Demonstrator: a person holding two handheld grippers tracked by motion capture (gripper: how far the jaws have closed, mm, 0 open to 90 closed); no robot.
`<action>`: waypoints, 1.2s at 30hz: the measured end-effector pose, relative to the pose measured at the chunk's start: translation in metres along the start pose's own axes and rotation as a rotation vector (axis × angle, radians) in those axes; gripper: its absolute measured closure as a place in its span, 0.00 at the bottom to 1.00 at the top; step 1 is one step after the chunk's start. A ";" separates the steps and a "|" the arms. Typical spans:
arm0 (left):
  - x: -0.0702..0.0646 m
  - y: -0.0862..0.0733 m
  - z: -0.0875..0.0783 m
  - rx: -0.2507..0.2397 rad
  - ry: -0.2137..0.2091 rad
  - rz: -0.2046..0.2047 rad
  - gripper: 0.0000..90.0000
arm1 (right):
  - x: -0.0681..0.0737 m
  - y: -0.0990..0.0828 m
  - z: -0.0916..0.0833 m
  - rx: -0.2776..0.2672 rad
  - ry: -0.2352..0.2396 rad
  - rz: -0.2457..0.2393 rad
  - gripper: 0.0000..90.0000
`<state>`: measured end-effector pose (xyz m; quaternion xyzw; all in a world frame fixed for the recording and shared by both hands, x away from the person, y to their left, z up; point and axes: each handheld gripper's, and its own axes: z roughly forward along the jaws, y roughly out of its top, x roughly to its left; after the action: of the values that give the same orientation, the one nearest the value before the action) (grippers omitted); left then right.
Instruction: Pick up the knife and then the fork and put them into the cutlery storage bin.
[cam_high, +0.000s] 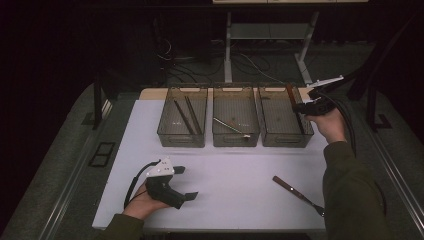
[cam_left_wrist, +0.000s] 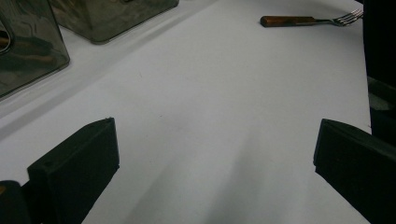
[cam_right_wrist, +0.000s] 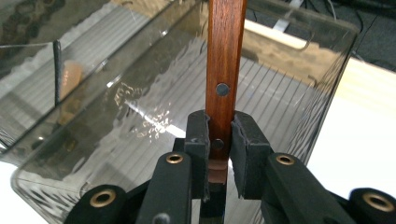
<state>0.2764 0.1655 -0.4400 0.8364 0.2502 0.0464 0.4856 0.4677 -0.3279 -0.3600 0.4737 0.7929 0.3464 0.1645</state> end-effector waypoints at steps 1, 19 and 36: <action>0.000 0.000 0.000 0.000 0.001 -0.001 0.00 | -0.001 -0.002 0.002 0.006 0.004 0.005 0.86; 0.000 0.000 0.000 -0.003 -0.002 -0.001 0.00 | 0.004 -0.004 0.003 -0.012 0.009 0.015 0.53; -0.003 0.001 0.000 -0.006 0.000 0.005 0.00 | 0.038 -0.036 -0.062 -0.009 0.055 -0.051 0.38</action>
<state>0.2745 0.1639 -0.4390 0.8355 0.2479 0.0482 0.4879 0.3892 -0.3308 -0.3388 0.4429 0.8074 0.3585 0.1534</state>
